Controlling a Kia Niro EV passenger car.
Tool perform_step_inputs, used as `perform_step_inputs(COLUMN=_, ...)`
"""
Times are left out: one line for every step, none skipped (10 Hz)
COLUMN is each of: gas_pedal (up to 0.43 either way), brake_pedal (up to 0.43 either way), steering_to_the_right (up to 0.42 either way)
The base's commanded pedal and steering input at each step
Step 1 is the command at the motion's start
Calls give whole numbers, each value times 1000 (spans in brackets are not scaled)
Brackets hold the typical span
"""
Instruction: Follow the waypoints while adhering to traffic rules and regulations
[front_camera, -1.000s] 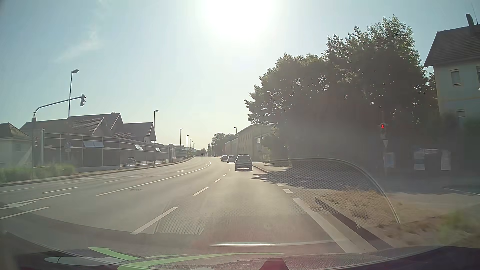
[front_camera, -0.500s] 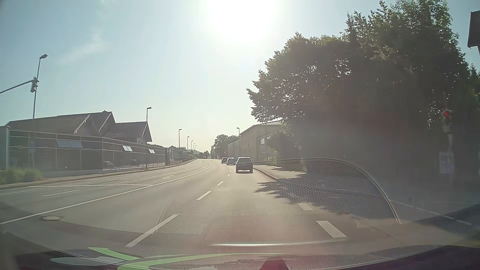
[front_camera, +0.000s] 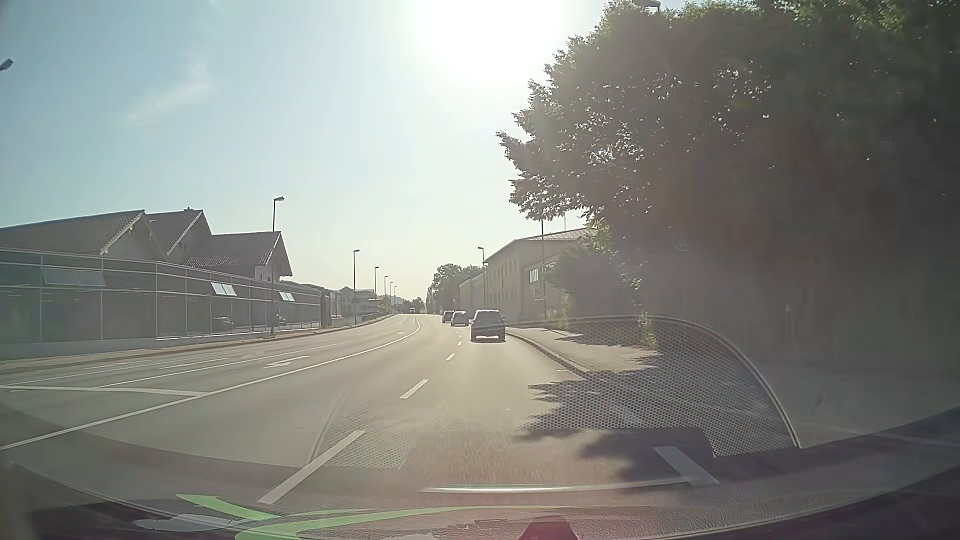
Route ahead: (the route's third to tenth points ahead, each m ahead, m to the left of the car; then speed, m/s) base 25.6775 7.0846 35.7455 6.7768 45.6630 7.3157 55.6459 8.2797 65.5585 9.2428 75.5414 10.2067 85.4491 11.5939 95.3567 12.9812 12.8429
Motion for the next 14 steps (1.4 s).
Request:
perform_step_inputs(gas_pedal=150, brake_pedal=0, steering_to_the_right=-11)
perform_step_inputs(gas_pedal=150, brake_pedal=0, steering_to_the_right=-11)
perform_step_inputs(gas_pedal=150, brake_pedal=0, steering_to_the_right=-11)
perform_step_inputs(gas_pedal=150, brake_pedal=0, steering_to_the_right=-11)
perform_step_inputs(gas_pedal=150, brake_pedal=0, steering_to_the_right=-11)
perform_step_inputs(gas_pedal=150, brake_pedal=0, steering_to_the_right=-11)
perform_step_inputs(gas_pedal=150, brake_pedal=0, steering_to_the_right=-11)
perform_step_inputs(gas_pedal=150, brake_pedal=0, steering_to_the_right=-11)
perform_step_inputs(gas_pedal=150, brake_pedal=0, steering_to_the_right=-11)
perform_step_inputs(gas_pedal=150, brake_pedal=0, steering_to_the_right=-11)
perform_step_inputs(gas_pedal=150, brake_pedal=0, steering_to_the_right=-11)
perform_step_inputs(gas_pedal=150, brake_pedal=0, steering_to_the_right=-11)
perform_step_inputs(gas_pedal=150, brake_pedal=0, steering_to_the_right=-11)
perform_step_inputs(gas_pedal=150, brake_pedal=0, steering_to_the_right=-11)
